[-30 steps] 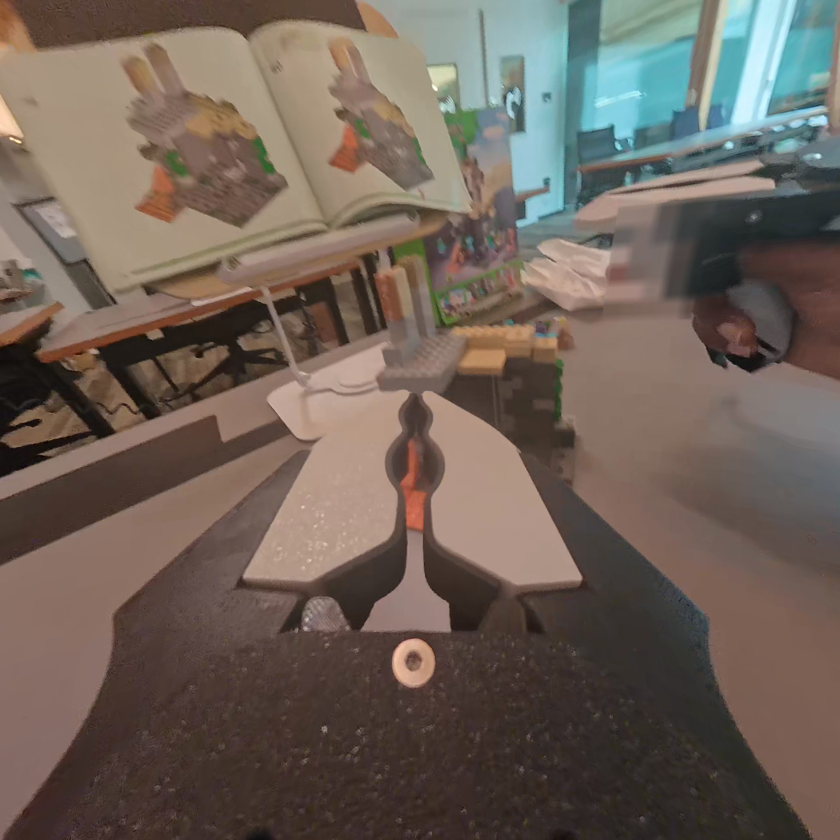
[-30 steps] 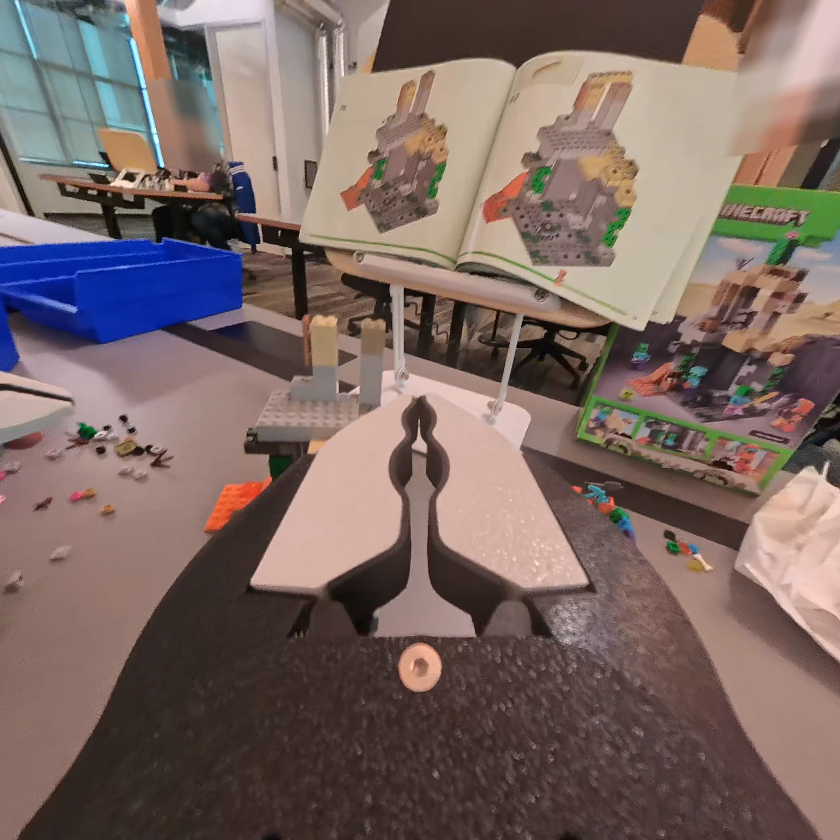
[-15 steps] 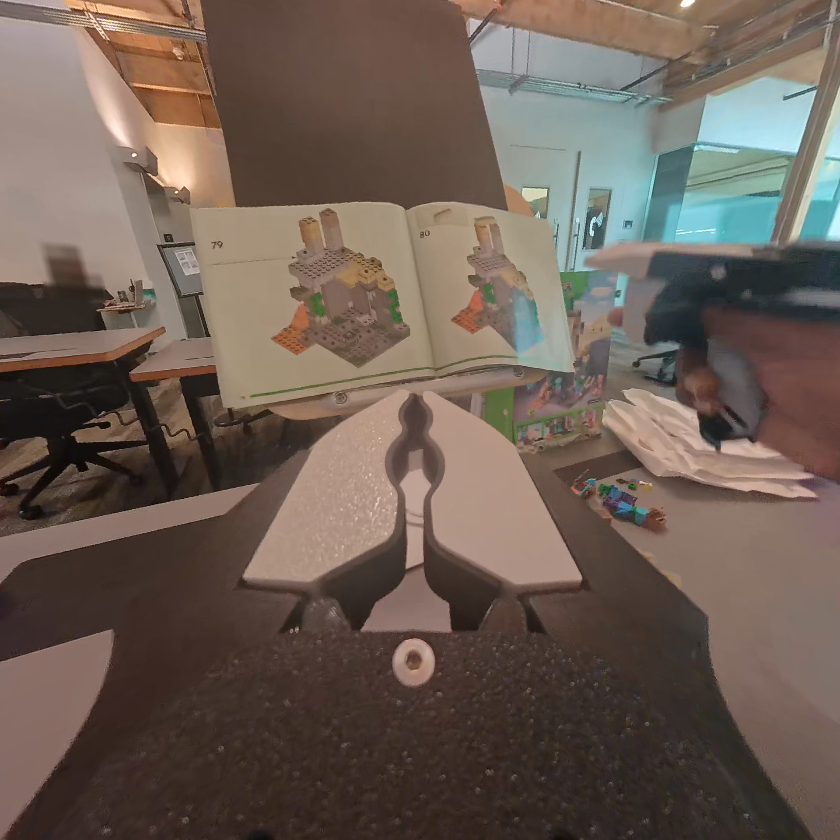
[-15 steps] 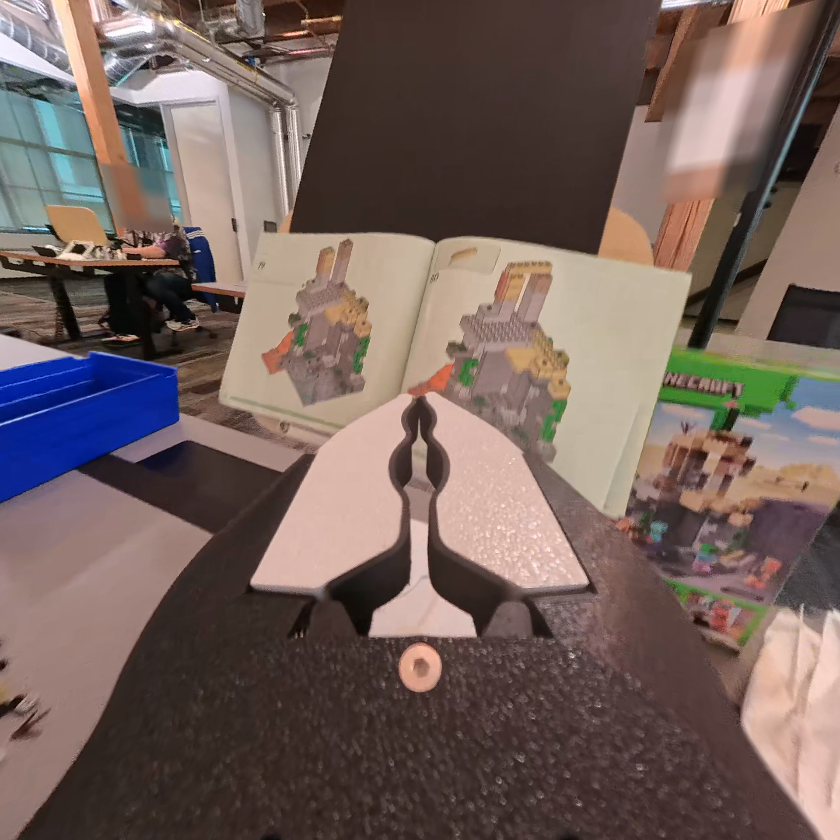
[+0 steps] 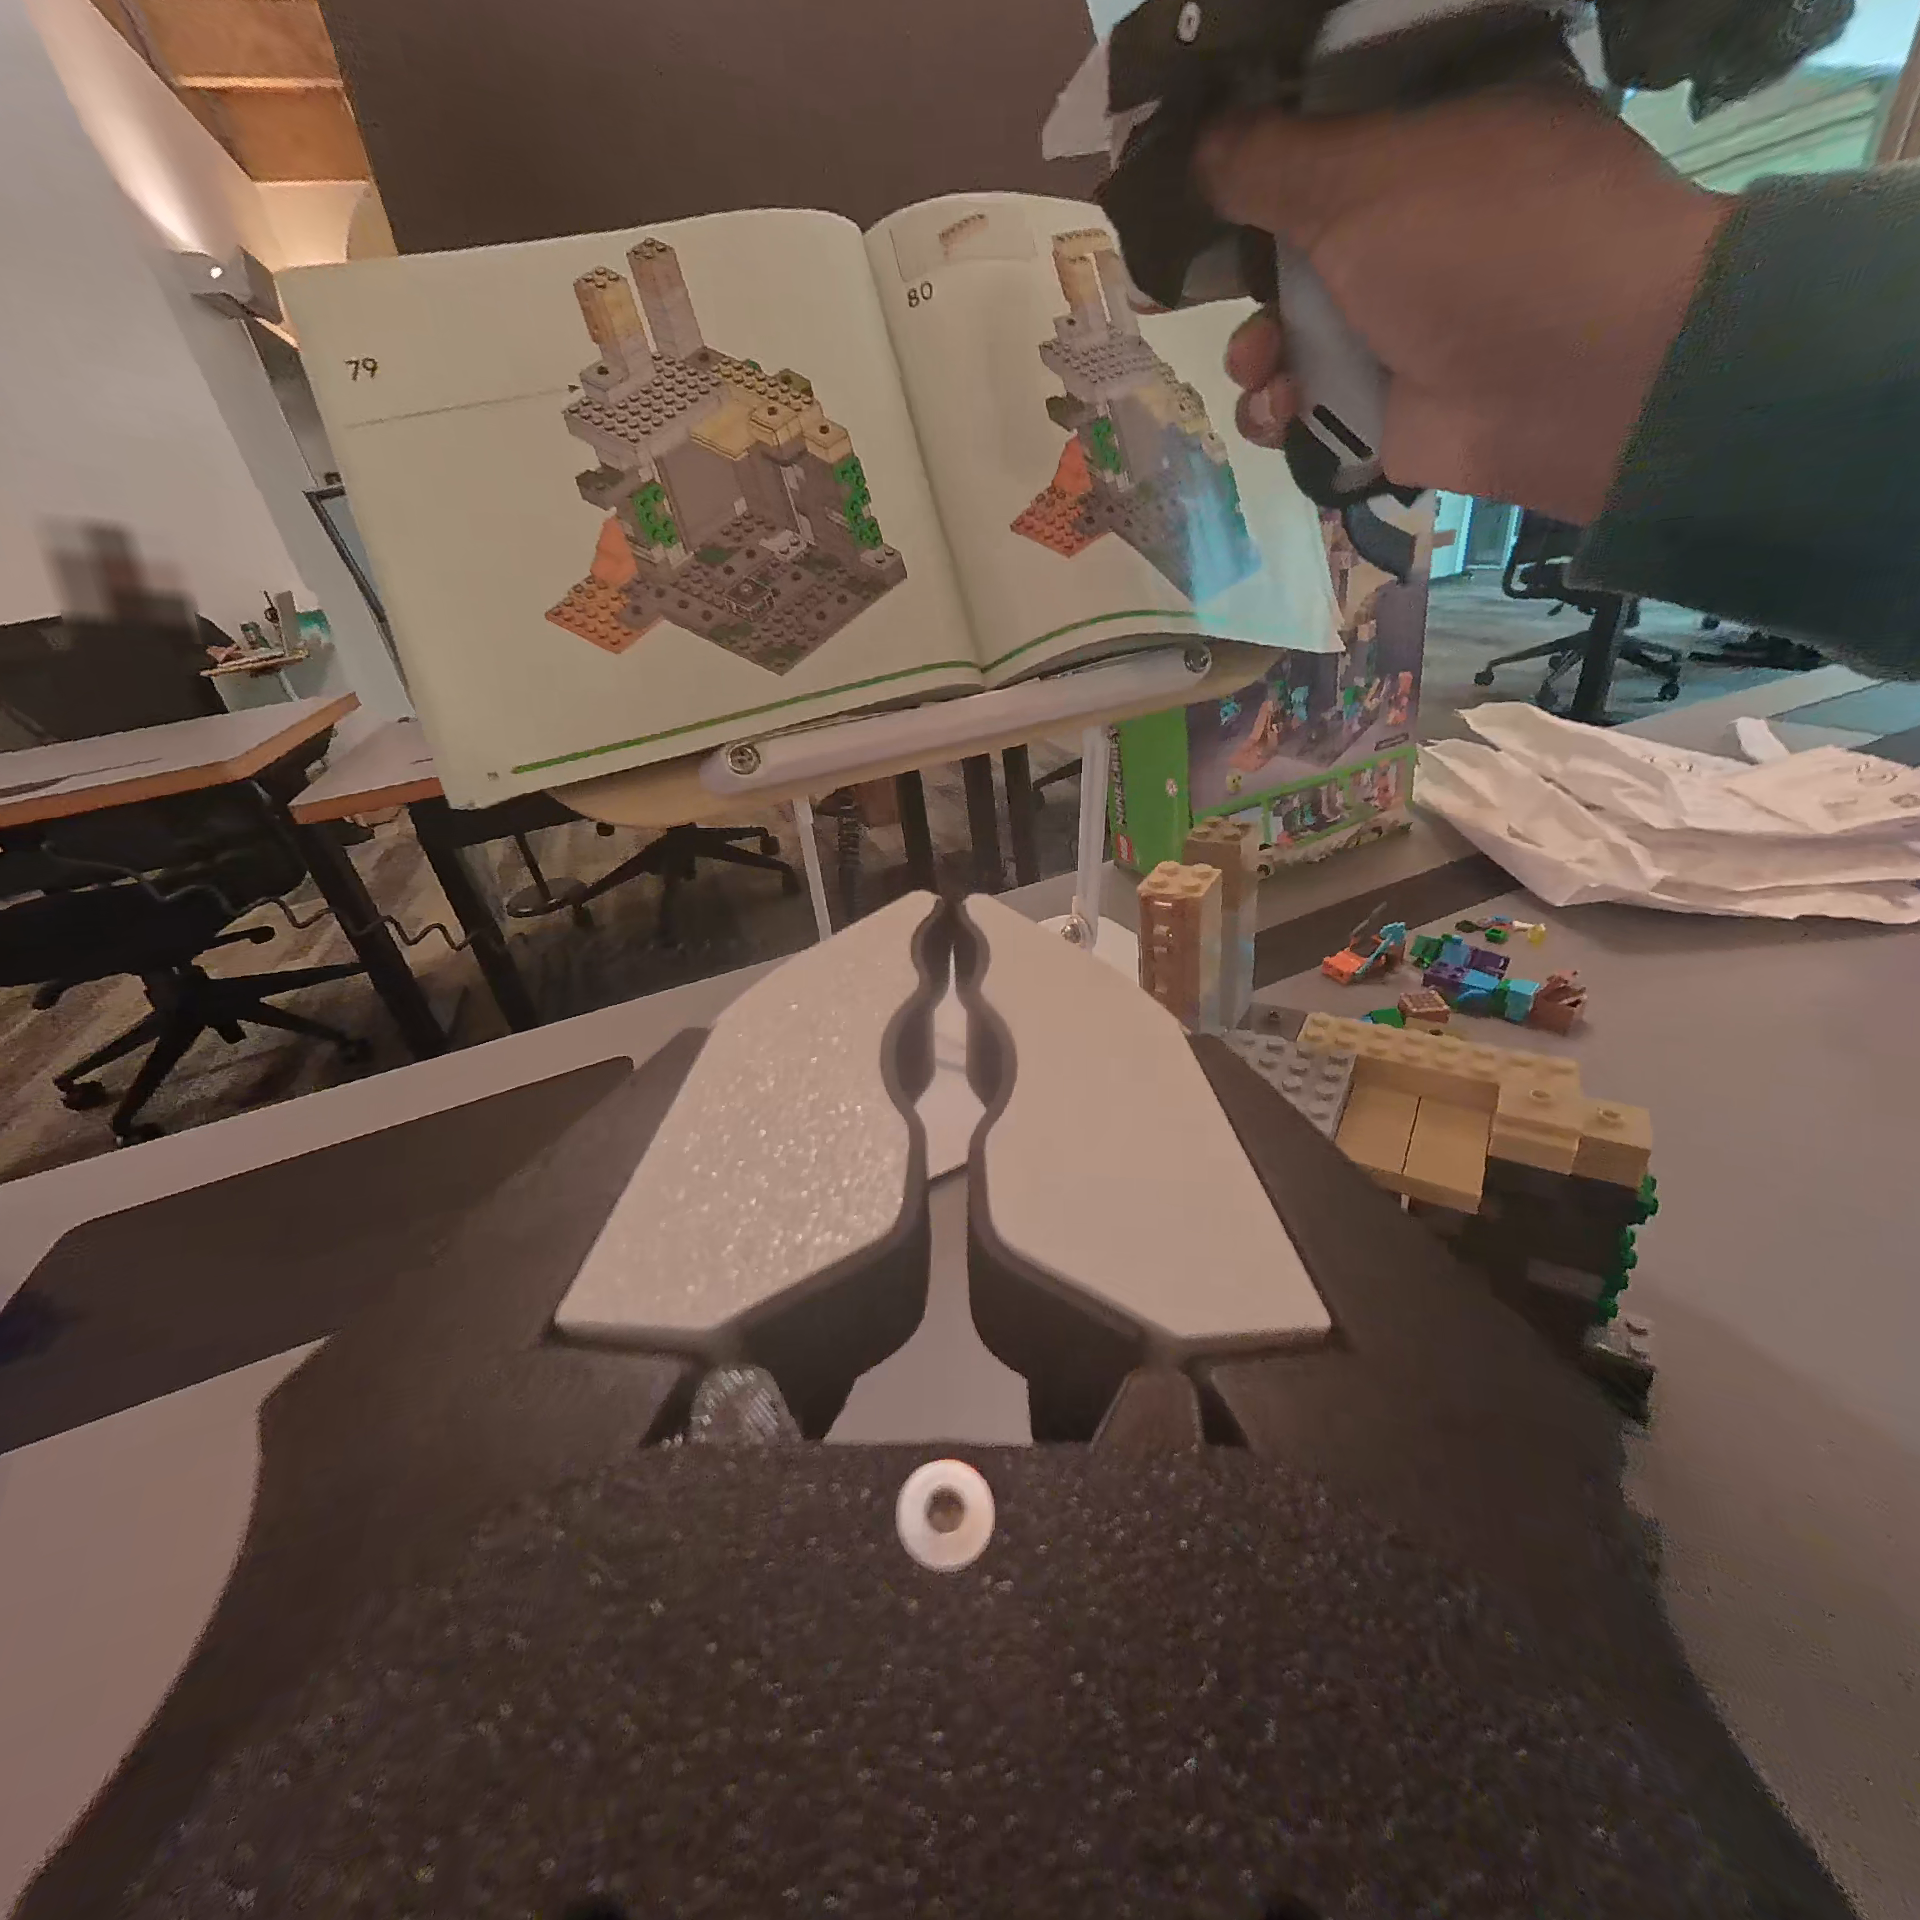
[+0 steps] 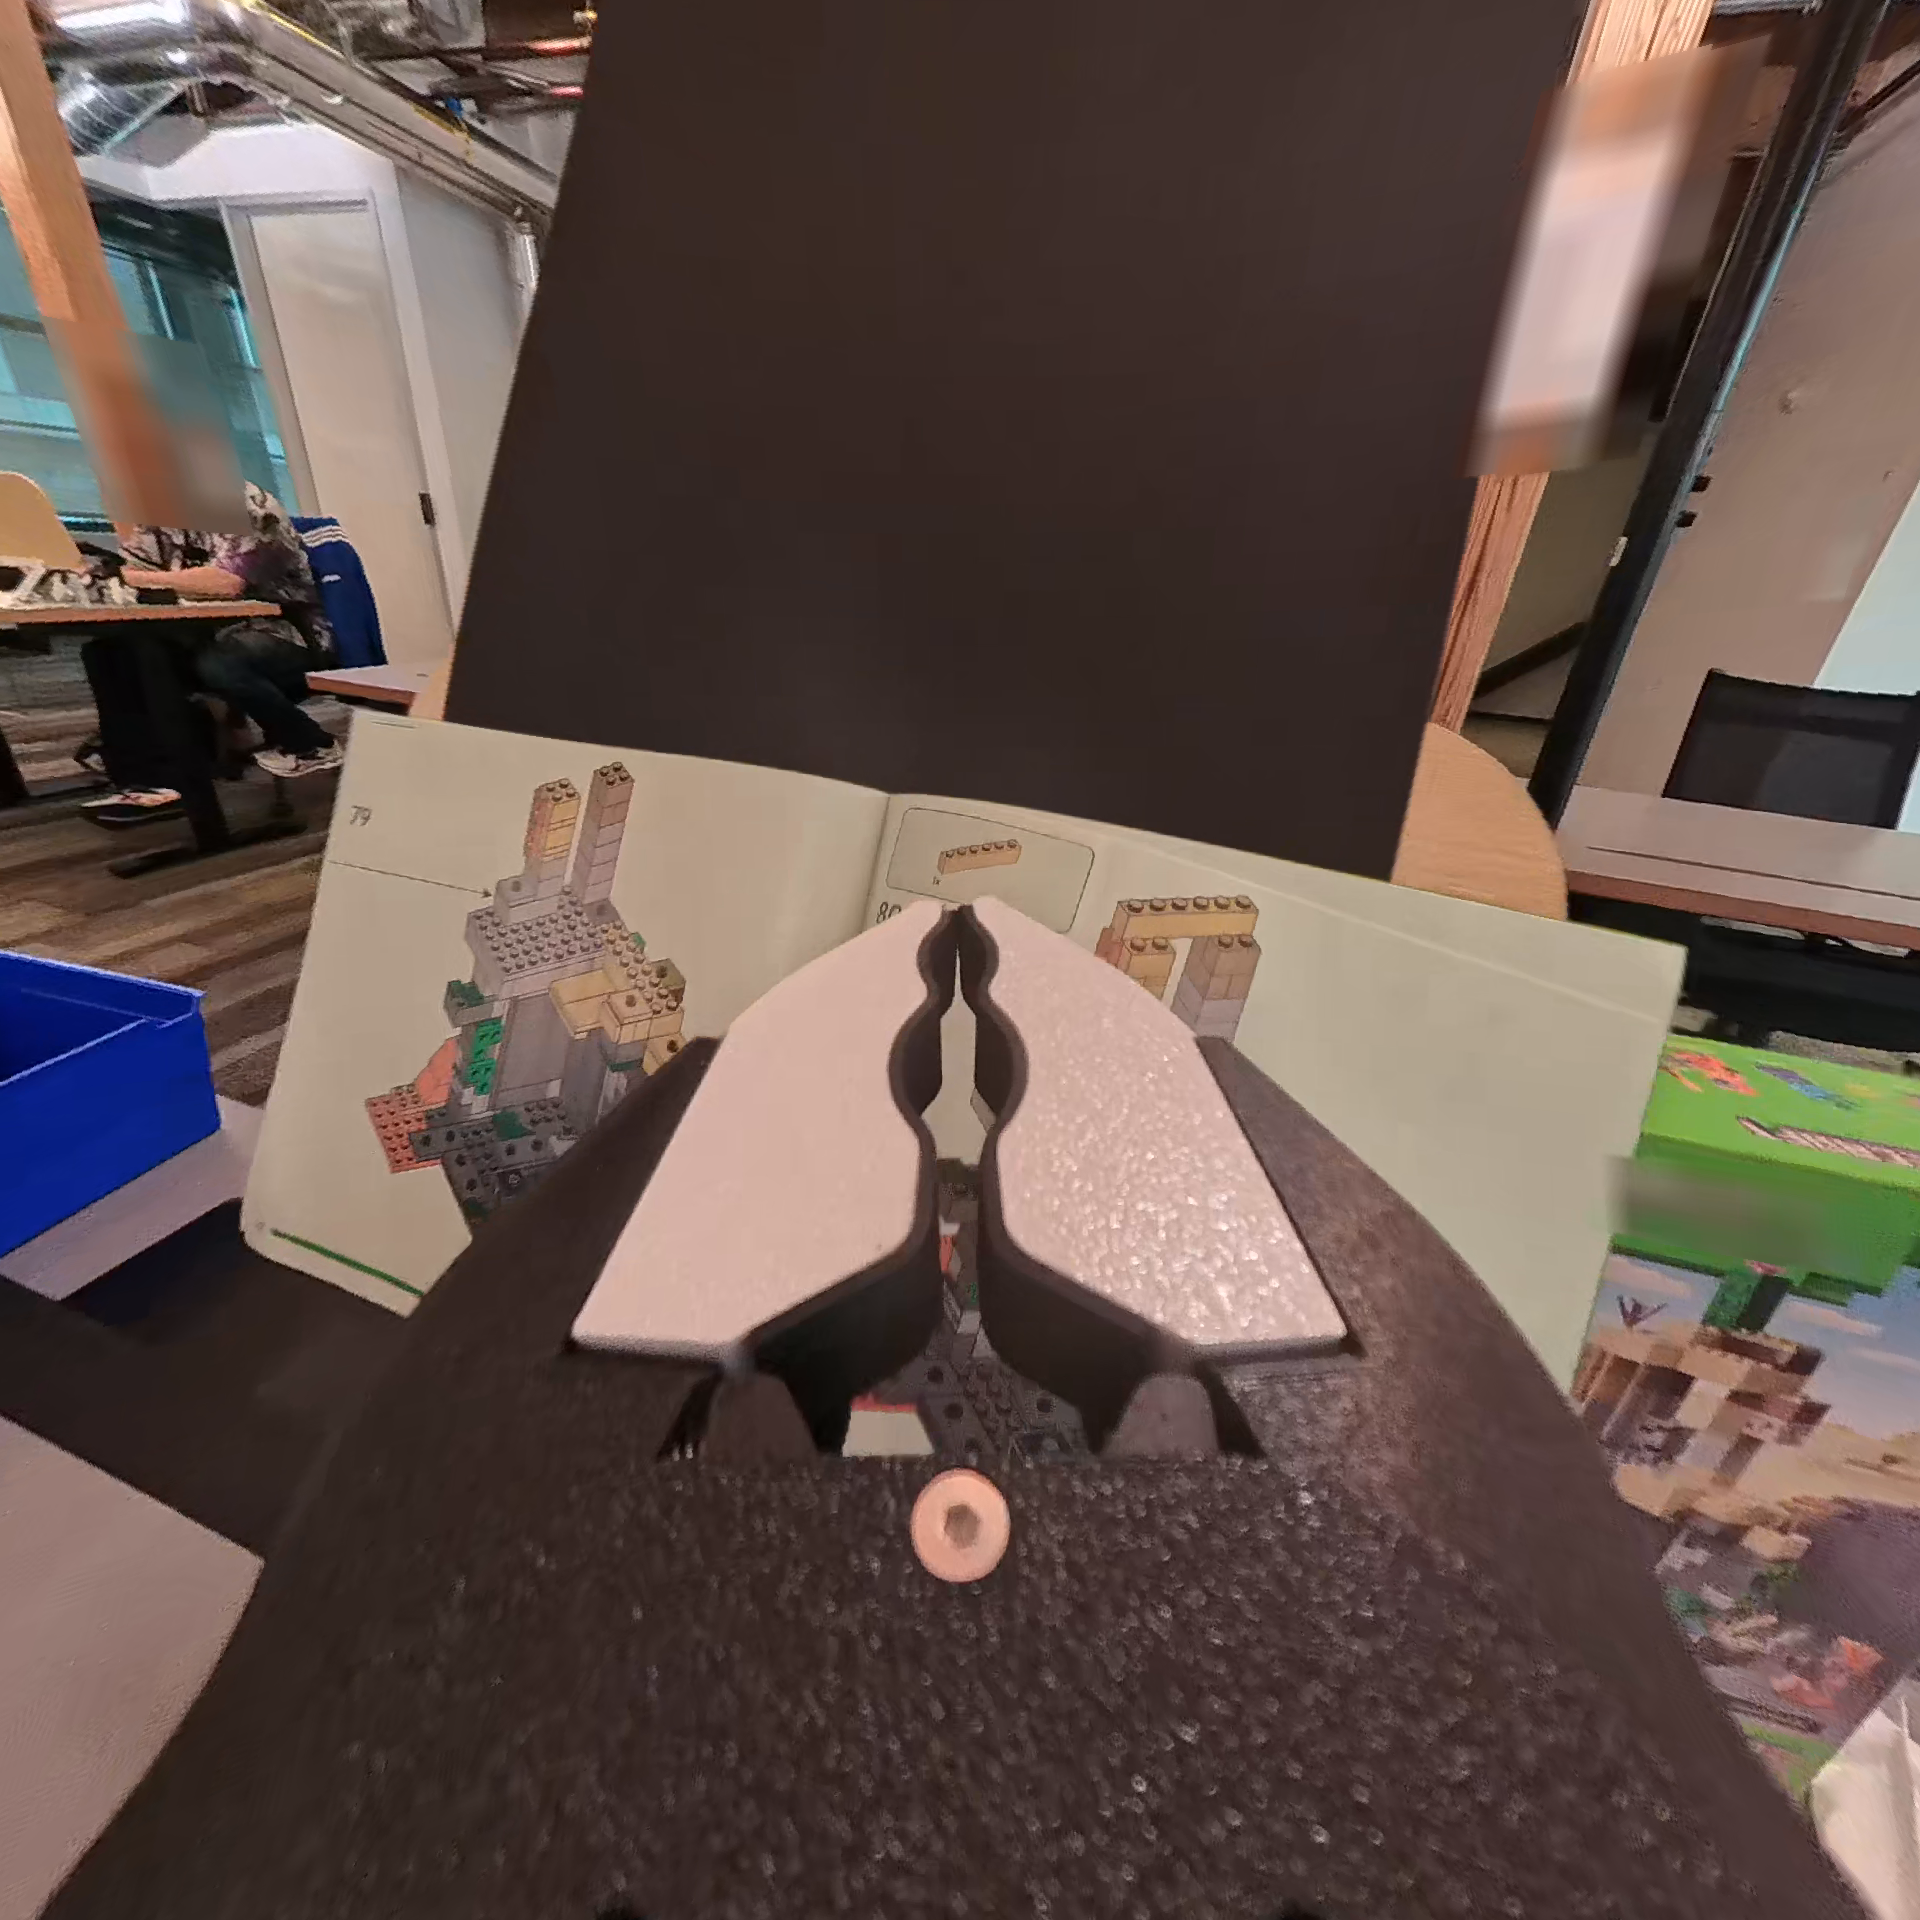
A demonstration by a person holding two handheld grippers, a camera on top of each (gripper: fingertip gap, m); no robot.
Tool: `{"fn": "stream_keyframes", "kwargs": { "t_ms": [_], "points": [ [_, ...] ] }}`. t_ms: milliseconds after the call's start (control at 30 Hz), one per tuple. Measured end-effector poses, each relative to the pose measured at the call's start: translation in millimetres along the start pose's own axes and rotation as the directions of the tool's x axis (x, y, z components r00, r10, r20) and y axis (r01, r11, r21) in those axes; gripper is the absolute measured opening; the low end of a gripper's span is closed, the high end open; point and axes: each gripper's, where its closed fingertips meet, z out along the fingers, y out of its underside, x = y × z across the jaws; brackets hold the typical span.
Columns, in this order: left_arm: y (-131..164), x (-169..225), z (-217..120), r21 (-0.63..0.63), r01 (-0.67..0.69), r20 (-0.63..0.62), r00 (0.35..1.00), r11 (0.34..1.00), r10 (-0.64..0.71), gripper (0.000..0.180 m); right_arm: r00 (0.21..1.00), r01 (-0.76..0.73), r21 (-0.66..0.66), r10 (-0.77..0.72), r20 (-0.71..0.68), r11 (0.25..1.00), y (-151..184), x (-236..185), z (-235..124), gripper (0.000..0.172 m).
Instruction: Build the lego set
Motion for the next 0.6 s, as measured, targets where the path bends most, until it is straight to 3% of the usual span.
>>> {"fn": "stream_keyframes", "kwargs": {
  "t_ms": [600],
  "points": [
    [11, 0, 3, -0.030, 0.110, -0.041, 0.993, 0.994, -0.111, 0.000, 1.000, 0.010, -0.048, -0.009, 0.012, 0.999, 6, -5, 19, 0.001]
  ]
}}
